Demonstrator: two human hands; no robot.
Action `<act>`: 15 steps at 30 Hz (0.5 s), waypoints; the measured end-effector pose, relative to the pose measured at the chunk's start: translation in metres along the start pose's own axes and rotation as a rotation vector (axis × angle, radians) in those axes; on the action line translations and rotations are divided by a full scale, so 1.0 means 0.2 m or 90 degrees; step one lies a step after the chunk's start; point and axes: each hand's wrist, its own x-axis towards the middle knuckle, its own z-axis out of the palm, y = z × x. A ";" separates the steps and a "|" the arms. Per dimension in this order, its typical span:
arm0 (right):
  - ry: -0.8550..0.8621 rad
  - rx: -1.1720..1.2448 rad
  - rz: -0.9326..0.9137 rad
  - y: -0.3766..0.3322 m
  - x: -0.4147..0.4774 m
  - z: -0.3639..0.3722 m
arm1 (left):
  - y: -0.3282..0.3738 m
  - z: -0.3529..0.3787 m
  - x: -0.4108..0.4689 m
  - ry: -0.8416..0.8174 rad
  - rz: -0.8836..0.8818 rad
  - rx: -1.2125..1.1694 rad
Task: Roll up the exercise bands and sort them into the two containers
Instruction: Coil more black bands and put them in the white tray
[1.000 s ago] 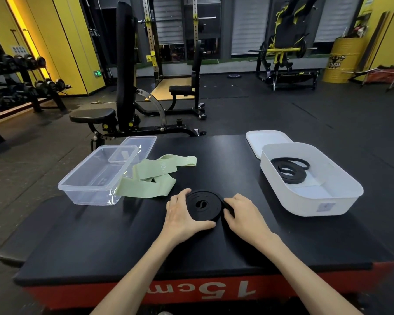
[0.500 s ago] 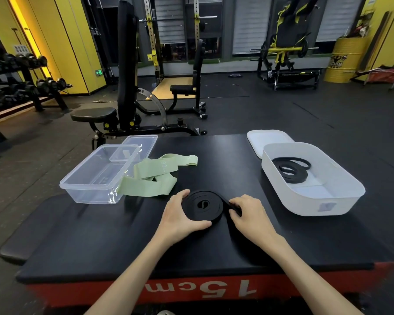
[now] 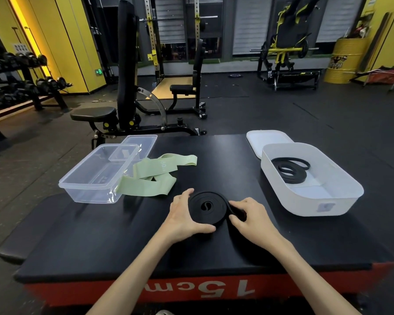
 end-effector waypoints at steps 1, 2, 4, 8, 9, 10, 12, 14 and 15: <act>0.013 0.003 -0.002 0.00 0.01 0.00 | -0.01 -0.03 0.01 -0.040 0.009 -0.009; 0.032 0.014 0.002 -0.01 0.01 -0.01 | -0.03 -0.05 0.02 -0.070 0.015 -0.016; 0.073 0.049 0.025 -0.02 0.01 -0.01 | -0.05 -0.07 0.03 -0.079 0.018 -0.020; 0.123 0.079 0.062 -0.05 -0.01 0.00 | -0.05 -0.02 -0.01 0.014 0.005 -0.056; 0.129 0.077 0.062 -0.07 -0.02 0.01 | -0.04 0.01 -0.03 0.047 0.002 -0.064; 0.136 0.071 0.061 -0.08 -0.02 0.02 | -0.03 0.04 -0.04 0.078 0.001 -0.067; 0.159 0.064 0.057 -0.10 -0.04 0.03 | 0.00 0.09 -0.06 0.124 0.002 -0.055; 0.169 0.072 0.058 -0.10 -0.05 0.02 | 0.02 0.13 -0.08 0.151 0.002 -0.043; 0.162 0.072 0.061 -0.10 -0.05 0.01 | 0.03 0.14 -0.08 0.157 0.001 -0.039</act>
